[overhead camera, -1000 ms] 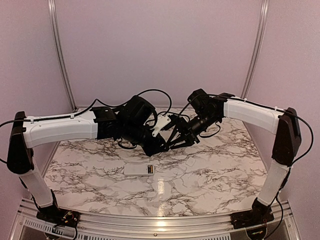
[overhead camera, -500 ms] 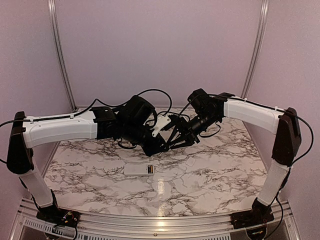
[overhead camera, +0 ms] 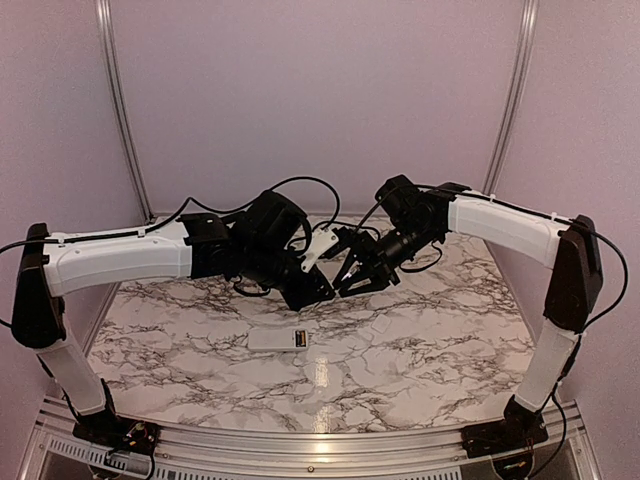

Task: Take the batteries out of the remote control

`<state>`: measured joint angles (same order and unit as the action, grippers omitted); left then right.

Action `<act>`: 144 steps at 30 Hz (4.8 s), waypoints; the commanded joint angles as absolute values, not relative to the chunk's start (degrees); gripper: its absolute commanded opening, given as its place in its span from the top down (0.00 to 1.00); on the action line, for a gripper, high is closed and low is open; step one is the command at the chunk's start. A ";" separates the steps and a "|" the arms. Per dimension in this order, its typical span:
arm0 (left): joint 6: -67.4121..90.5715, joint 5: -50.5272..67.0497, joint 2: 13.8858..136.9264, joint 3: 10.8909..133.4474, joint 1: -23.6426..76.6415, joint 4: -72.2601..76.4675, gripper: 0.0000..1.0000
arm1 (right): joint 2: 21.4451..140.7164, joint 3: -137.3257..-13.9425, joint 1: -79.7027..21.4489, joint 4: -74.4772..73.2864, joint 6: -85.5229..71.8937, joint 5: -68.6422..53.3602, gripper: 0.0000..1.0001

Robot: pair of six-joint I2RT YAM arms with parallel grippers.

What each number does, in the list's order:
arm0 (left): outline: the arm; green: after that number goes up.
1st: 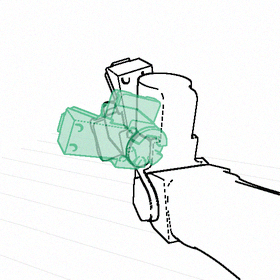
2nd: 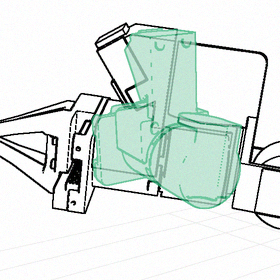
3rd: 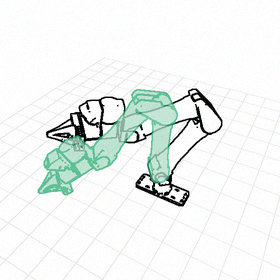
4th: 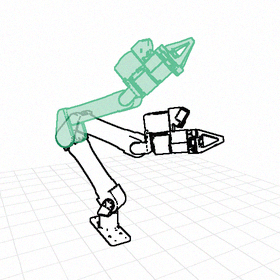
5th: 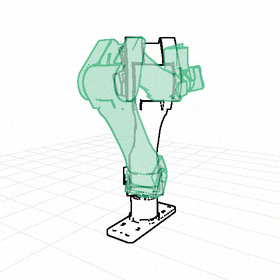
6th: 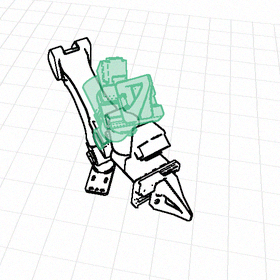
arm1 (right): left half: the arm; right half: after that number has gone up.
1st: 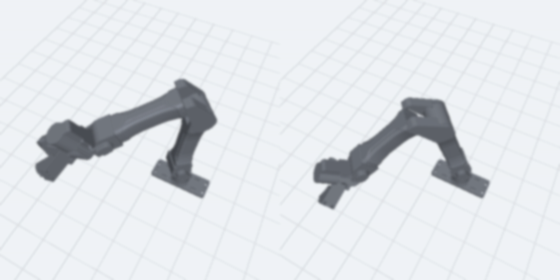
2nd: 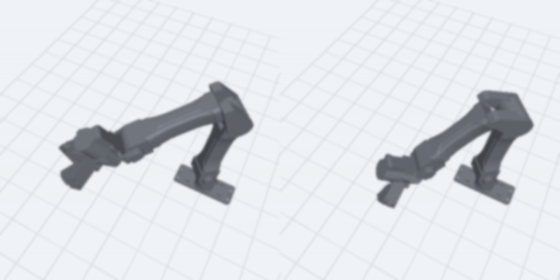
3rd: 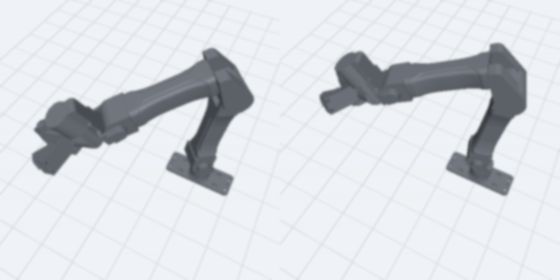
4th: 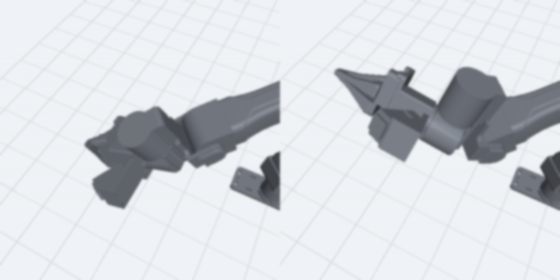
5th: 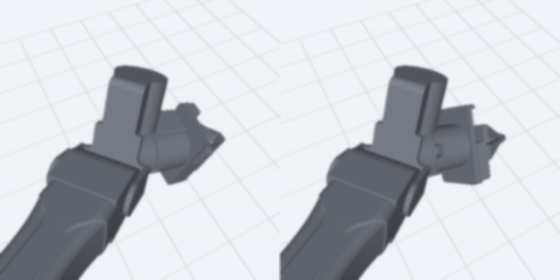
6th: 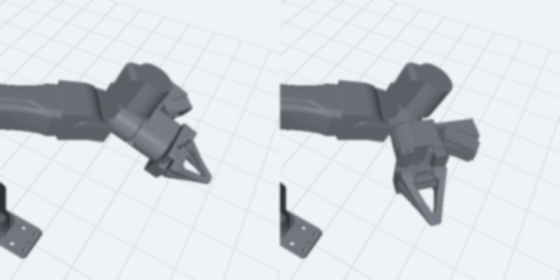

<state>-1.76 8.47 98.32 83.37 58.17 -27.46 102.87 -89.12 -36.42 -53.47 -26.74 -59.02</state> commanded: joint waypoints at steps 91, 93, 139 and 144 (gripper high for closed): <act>-31.73 8.01 80.03 55.94 52.82 -26.66 0.06 | 88.71 -84.55 -31.82 -46.73 -17.35 -33.78 1.00; -34.42 8.03 82.20 57.45 51.85 -29.62 0.07 | 86.58 -83.53 -31.82 -45.35 -15.33 -33.24 1.00; -45.32 9.17 101.84 63.30 44.55 -27.91 0.16 | 69.15 -72.09 -35.16 -32.12 2.64 -32.03 1.00; -45.49 10.19 104.32 64.02 43.63 -27.26 0.17 | 70.07 -72.33 -35.16 -32.76 3.92 -31.36 1.00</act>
<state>-44.45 9.61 102.43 62.35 44.51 -28.32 69.08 -71.31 -34.65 -31.16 2.22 -32.38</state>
